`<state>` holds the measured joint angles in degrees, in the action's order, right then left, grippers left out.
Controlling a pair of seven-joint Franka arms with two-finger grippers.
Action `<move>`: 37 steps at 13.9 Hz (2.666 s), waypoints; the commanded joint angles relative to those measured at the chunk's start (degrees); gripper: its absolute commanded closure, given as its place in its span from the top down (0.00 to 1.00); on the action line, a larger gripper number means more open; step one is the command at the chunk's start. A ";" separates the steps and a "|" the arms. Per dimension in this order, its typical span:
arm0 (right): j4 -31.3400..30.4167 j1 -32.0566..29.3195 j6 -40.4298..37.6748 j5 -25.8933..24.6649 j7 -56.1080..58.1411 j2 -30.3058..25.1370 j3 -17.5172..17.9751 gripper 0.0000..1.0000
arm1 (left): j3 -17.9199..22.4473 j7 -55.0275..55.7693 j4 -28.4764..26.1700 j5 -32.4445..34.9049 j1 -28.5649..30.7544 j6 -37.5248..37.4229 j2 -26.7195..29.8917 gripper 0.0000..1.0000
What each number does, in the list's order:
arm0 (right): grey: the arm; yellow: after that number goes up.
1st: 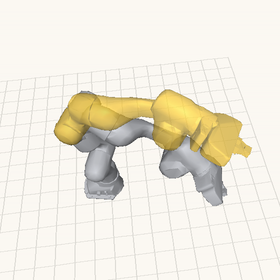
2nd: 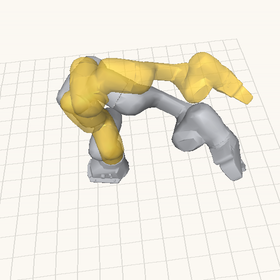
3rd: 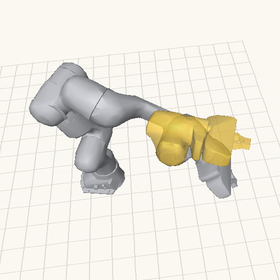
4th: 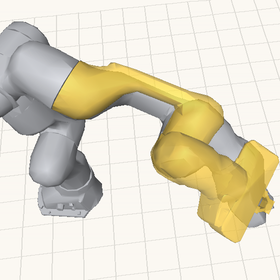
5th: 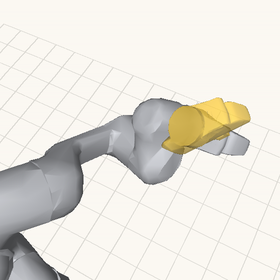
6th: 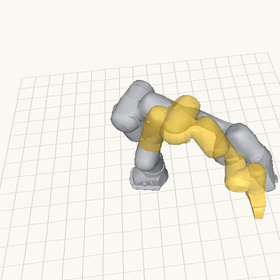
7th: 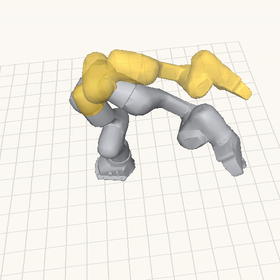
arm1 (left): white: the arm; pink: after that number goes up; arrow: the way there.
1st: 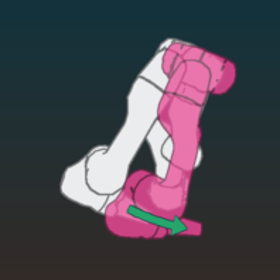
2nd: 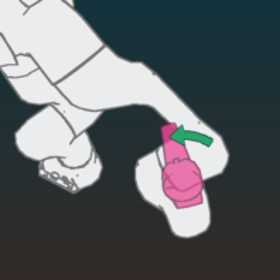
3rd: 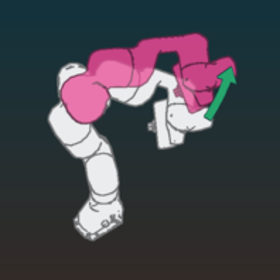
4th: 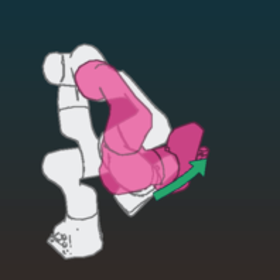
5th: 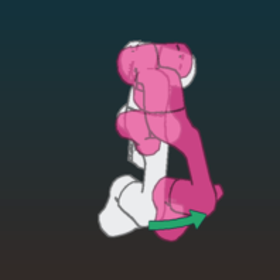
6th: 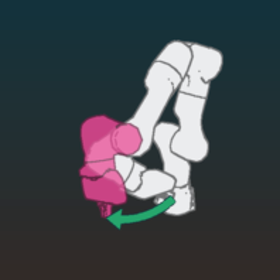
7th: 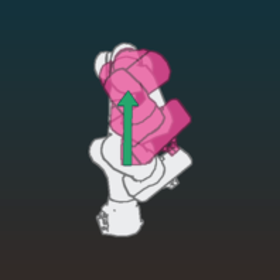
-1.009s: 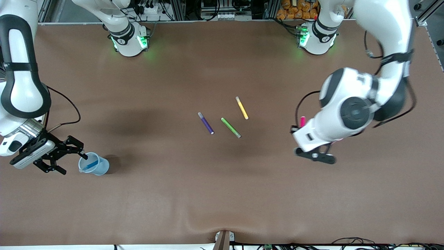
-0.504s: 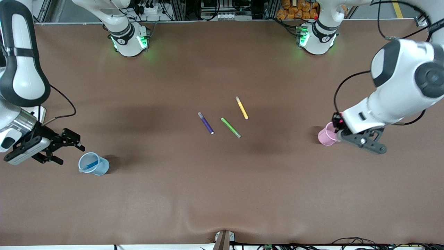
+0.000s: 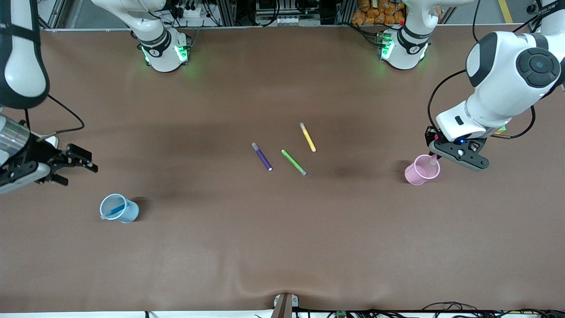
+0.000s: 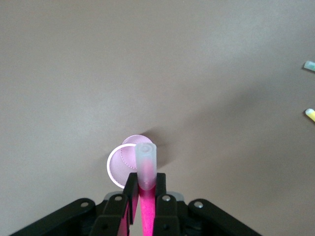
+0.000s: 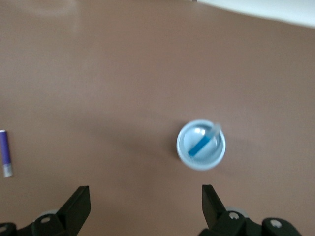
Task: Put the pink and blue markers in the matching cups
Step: 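Carry the pink marker over the pink cup while the right gripper withdraws, then lower the pink marker into the pink cup with the left gripper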
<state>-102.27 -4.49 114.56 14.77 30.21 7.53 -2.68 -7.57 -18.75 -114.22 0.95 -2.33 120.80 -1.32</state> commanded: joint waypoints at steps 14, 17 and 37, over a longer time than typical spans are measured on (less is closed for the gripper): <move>14.81 0.01 -32.02 -11.78 -27.83 -3.84 0.22 1.00 | -0.69 -29.40 -12.97 -12.87 7.79 23.61 -2.89 0.00; 14.38 -0.17 -30.81 -12.21 -27.40 -5.76 0.22 1.00 | -1.22 -34.32 -12.09 -20.79 6.55 23.70 -3.51 0.00; 13.50 3.26 -33.16 -13.45 -25.11 -8.84 -0.04 1.00 | -1.57 -67.73 -14.81 -36.63 10.24 25.98 -7.91 0.00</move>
<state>-88.19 -1.86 83.10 2.46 5.04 0.51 -2.27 -8.63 -83.06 -128.56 -34.22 7.49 146.42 -9.57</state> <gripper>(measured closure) 0.000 0.824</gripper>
